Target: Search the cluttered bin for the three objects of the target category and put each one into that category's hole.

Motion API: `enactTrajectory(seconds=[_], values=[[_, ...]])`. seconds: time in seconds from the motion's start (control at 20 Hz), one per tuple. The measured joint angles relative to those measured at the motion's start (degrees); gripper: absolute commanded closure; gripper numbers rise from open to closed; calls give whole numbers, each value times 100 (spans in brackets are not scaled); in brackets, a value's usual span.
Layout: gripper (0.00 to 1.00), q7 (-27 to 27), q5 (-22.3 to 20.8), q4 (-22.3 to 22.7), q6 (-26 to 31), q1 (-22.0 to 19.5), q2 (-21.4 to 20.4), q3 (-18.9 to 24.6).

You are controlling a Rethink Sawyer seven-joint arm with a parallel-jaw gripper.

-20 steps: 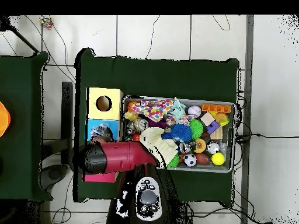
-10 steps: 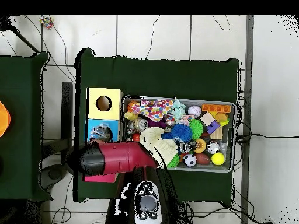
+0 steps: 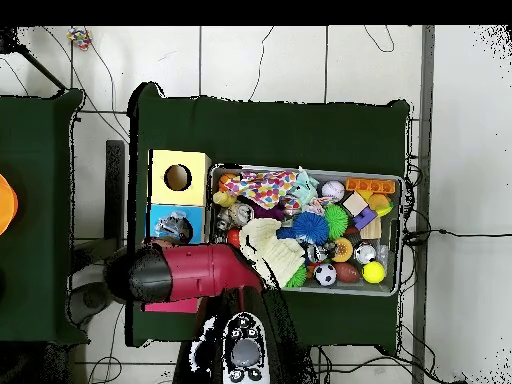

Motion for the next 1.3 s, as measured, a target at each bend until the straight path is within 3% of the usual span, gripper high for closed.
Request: enactTrajectory(seconds=[1.3], values=[[100, 0, 463, -193, 0, 403, 284, 4]])
